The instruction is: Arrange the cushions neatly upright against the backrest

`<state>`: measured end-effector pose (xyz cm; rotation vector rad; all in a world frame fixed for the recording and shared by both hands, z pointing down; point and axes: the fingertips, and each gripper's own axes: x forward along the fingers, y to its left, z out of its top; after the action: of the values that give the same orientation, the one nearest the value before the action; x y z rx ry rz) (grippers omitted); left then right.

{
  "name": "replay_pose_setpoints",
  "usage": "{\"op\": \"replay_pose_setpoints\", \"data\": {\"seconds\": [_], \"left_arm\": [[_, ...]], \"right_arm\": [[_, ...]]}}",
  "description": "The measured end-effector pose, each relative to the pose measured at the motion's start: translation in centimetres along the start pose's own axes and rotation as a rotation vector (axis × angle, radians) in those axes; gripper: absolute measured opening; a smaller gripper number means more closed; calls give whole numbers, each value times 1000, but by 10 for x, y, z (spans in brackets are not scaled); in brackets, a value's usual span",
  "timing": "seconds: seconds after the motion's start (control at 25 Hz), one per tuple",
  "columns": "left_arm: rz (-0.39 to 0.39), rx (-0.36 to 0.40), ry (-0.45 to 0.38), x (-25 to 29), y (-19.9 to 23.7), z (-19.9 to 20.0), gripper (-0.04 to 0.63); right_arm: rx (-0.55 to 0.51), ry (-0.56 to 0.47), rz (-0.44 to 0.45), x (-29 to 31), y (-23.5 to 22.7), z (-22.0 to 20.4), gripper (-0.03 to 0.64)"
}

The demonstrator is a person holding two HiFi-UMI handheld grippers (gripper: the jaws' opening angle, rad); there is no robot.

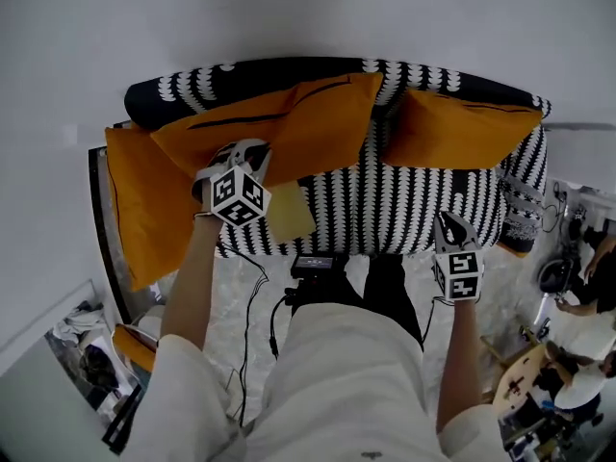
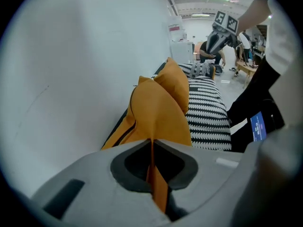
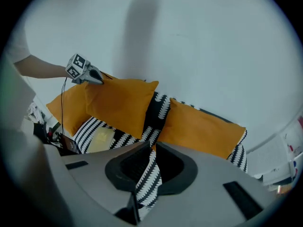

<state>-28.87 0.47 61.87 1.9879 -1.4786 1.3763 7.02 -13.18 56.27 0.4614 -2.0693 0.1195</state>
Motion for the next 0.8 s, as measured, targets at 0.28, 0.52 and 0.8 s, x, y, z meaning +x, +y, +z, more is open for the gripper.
{"op": "replay_pose_setpoints", "data": {"seconds": [0.28, 0.52, 0.8], "left_arm": [[-13, 67, -5, 44, 14, -21, 17], [7, 155, 57, 66, 20, -56, 17], [29, -32, 92, 86, 36, -70, 57]], "right_arm": [[93, 4, 50, 8, 32, -3, 43], [92, -10, 115, 16, 61, 15, 43], [72, -1, 146, 23, 72, 22, 43]]}}
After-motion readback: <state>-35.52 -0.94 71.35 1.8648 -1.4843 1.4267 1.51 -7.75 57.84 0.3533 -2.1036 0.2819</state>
